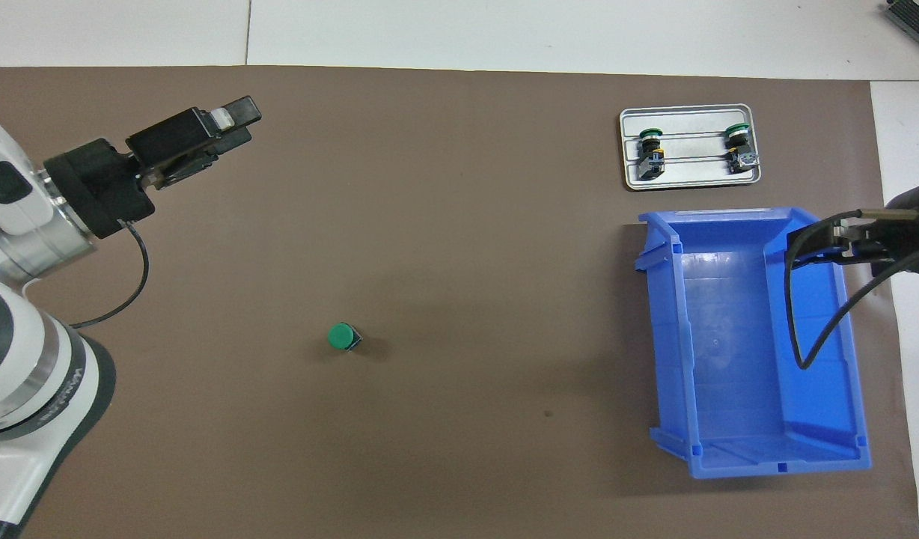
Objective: Place and press button with both arms
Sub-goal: 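Raise the left gripper up and away from the button, then move the left gripper over the button and lower it onto the top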
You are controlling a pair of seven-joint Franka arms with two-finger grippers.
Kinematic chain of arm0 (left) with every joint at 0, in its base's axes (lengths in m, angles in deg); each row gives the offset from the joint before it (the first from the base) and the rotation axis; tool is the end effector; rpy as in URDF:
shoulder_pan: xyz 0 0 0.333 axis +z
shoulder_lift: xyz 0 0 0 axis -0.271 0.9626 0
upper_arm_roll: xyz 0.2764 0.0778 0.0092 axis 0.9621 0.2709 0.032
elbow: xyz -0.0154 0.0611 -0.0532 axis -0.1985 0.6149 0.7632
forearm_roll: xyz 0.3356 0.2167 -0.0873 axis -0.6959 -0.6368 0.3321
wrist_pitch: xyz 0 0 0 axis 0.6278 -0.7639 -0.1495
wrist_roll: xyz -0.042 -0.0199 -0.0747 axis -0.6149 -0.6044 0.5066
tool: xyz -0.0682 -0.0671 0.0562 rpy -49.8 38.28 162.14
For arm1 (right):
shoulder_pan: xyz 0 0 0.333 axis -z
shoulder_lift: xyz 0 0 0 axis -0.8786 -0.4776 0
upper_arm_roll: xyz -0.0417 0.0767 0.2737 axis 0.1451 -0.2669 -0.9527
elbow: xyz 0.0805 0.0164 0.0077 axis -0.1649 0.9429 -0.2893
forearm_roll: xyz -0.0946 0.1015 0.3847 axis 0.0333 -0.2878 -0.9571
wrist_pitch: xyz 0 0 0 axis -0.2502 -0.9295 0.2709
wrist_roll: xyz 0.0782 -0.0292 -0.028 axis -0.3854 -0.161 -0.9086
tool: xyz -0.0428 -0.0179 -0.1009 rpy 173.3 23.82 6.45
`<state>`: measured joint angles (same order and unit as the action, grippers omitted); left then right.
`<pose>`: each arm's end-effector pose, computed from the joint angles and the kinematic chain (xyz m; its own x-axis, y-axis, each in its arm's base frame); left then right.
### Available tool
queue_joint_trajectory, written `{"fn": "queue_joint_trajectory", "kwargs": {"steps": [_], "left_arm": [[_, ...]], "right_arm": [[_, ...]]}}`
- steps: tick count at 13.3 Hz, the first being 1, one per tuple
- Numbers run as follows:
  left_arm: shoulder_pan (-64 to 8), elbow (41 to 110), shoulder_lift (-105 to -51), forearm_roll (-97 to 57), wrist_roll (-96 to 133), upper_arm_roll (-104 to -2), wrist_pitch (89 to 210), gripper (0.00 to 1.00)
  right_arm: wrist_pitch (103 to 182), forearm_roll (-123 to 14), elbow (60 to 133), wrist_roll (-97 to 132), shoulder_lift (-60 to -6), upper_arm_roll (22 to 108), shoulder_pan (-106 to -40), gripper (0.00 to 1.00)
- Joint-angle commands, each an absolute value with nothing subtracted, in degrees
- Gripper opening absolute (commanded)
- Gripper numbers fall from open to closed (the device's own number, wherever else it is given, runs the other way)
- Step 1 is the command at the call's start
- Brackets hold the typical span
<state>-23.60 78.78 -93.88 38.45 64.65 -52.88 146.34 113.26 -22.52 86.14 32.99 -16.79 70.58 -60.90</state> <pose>0.5808 -0.1297 0.5474 0.8382 0.3930 0.3782 -0.1936 -0.4338 0.8799 0.5611 0.0075 0.5748 0.9917 -0.1108 -0.0648 -0.1087 -0.9935 0.0347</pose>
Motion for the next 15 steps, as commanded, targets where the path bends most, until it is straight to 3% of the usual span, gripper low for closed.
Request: {"fn": "queue_joint_trajectory", "kwargs": {"steps": [1, 4, 6, 10, 13, 15], "left_arm": [[-21.0, 70.6, -91.0, 21.7, 53.2, -52.9, 137.5, 1.00], [-19.5, 57.8, -86.6, -0.3, 46.2, -53.0, 120.2, 1.00], [-19.7, 55.5, -86.4, -9.0, 45.9, -52.9, 114.8, 1.00], [-25.7, 56.0, -87.4, -31.8, 41.3, -54.4, 109.8, 1.00], [-29.9, 57.0, -88.1, -36.0, 31.8, -54.4, 109.7, 1.00], [-32.9, 64.1, -91.7, -41.1, 29.5, -54.4, 112.4, 0.99]], "right_arm": [[113.8, -22.4, 87.6, 31.5, -15.5, 70.3, -60.3, 1.00], [113.8, -22.4, 87.6, 31.5, -15.5, 70.3, -60.3, 1.00], [113.8, -22.4, 87.6, 31.5, -15.5, 70.3, -60.3, 1.00], [113.8, -22.4, 87.6, 31.5, -15.5, 70.3, -60.3, 1.00], [113.8, -22.4, 87.6, 31.5, -15.5, 70.3, -60.3, 1.00], [113.8, -22.4, 87.6, 31.5, -15.5, 70.3, -60.3, 1.00]]}}
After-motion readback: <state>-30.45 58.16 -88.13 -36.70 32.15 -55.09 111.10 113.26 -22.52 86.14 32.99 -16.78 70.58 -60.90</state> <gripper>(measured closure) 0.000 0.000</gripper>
